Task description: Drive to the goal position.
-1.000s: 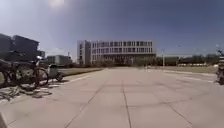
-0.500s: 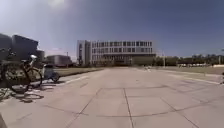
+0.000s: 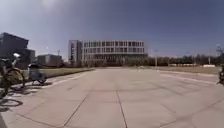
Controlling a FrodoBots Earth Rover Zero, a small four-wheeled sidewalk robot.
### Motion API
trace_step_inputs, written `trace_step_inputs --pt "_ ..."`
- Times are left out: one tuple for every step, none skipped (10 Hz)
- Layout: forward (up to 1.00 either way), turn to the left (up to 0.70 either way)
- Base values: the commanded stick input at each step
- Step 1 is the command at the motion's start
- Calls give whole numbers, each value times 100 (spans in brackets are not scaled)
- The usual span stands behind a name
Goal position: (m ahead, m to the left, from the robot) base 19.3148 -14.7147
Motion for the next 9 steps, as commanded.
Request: trace_step_inputs --pt "70 0" --pt "70 0" --pt "70 0" --pt "70 0" --pt "70 0" --pt "70 0" --pt "70 0" --pt "70 0" --pt "70 0"
